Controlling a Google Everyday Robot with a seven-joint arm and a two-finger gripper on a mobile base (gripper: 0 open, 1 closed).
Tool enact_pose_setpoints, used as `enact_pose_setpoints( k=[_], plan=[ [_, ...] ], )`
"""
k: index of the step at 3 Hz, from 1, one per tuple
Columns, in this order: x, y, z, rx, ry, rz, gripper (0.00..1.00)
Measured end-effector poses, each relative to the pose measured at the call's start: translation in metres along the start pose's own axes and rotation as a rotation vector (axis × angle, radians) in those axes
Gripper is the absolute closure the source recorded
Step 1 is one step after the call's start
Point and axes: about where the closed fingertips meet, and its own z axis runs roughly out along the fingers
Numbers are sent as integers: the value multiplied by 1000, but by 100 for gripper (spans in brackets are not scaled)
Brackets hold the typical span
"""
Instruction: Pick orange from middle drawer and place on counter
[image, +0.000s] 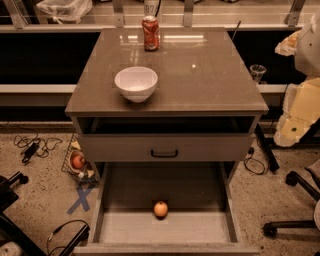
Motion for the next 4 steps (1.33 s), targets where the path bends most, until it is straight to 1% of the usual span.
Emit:
enact_pose_setpoints(
  k=[1, 2, 3, 4],
  plan=[
    [0, 0, 0, 0, 0, 0, 0],
    [-1, 5, 11, -2, -110, 23, 0],
    [-3, 25, 46, -1, -237, 42, 0],
    [4, 57, 99, -12, -373, 77, 0]
  ],
)
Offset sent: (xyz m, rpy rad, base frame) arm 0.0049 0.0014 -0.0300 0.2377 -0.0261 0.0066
